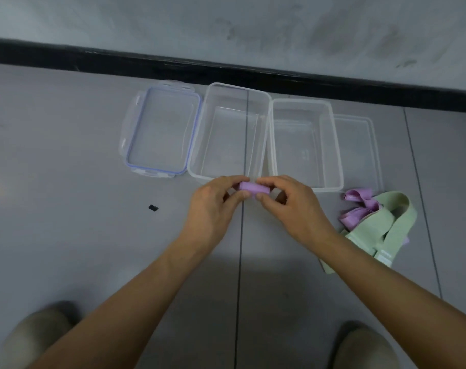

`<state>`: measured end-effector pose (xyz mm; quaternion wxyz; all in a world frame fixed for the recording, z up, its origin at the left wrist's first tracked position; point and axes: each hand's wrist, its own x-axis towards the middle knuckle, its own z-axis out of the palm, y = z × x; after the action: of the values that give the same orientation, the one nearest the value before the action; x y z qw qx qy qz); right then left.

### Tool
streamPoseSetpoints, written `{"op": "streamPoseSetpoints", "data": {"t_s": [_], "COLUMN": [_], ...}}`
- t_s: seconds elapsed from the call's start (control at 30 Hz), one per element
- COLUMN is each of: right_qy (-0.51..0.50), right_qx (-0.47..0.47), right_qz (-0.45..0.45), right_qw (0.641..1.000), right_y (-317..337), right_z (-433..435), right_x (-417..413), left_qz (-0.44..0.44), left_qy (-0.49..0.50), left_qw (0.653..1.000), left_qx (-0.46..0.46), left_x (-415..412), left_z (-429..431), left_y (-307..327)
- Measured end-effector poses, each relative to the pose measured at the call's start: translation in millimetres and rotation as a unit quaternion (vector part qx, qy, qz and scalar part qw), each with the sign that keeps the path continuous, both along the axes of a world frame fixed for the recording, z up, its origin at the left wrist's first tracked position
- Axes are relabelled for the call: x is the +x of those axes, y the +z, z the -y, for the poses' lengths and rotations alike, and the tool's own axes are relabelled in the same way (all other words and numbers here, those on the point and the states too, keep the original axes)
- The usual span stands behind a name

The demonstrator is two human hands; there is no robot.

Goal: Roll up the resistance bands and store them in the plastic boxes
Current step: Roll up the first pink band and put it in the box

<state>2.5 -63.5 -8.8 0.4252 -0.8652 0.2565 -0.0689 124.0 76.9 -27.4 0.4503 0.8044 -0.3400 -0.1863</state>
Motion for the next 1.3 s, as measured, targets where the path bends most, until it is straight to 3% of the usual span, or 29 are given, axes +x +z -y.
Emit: {"op": "streamPoseSetpoints", "data": {"t_s": [0.2,0.4,0.5,0.67,0.87,1.3], "right_qy": [0.051,0.152,0.199,0.179,0.165,0.204], "right_qx": [-0.03,-0.221,-0.25,-0.186,-0.076,-0.037], "right_qz": [-0.014,-0.06,-0.082,-0.131,-0.201,-0.293], "right_qw": [0.998,0.962,0.944,0.957,0.963,0.933], "right_y": [16.5,39.7,40.5,15.3,-10.5,-37.3], "right_z": [13.5,30.1,35.2,39.6,32.0,9.4], "right_x": [26.0,79.6,107.2,132.1,138.9,156.2], "left_qz": [0.034,0.066,0.09,0.152,0.124,0.129], "left_qy": [-0.028,-0.031,-0.002,0.018,0.001,0.027], "left_qw": [0.999,0.997,0.994,0.981,0.983,0.987], "left_qx": [0.01,0.027,0.054,0.116,0.137,0.093], "left_x": [25.4,67.8,84.7,96.3,98.3,81.5], "left_z": [6.1,16.6,13.7,-14.3,-29.6,-34.5], "left_y": [12.0,25.5,20.9,-0.9,-20.0,-30.9]}}
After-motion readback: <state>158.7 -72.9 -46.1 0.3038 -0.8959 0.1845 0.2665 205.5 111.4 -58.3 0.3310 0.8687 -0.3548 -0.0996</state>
